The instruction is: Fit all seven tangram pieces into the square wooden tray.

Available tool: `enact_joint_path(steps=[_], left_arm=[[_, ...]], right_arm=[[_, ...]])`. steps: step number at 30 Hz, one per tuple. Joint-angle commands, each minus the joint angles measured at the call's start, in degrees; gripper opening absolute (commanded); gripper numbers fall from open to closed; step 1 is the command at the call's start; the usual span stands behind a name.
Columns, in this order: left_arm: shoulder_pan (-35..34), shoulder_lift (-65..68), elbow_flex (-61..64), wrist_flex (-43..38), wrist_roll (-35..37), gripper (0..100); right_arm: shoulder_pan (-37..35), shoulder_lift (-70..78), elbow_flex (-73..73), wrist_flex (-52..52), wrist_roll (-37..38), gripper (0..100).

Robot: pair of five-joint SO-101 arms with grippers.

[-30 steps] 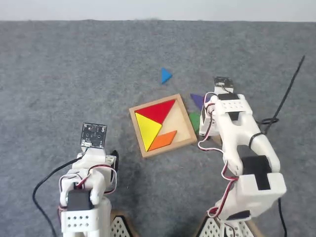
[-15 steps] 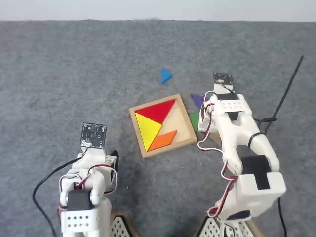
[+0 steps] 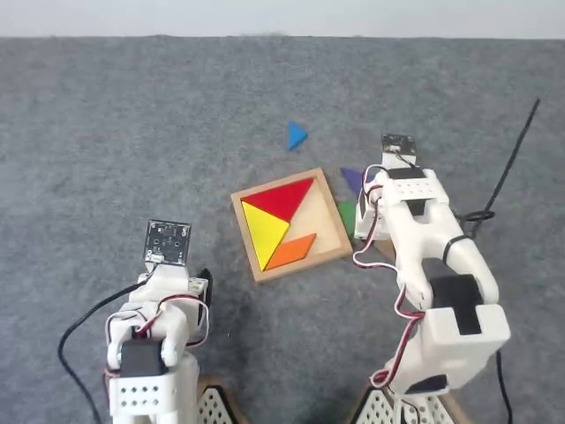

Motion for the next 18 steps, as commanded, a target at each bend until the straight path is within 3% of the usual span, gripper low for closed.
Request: enact_joint_path(steps=[1, 5, 10, 18], left_arm=[[0.18, -1.58, -0.48, 0.53, -0.35, 15], [0.18, -1.58, -0.48, 0.53, -0.35, 15], [0.18, -1.58, -0.48, 0.53, -0.35, 15], [0.18, -1.58, -0.48, 0.53, -0.35, 15]], right_arm=[[0.48, 2.24, -2.73, 0.4, -0.35, 16.2], [0.57, 2.51, -3.78, 0.57, -0.7, 14.7], [0.57, 2.51, -3.87, -0.04, -4.04, 4.3], [0.57, 1.98, -4.04, -0.48, -5.1, 3.0]])
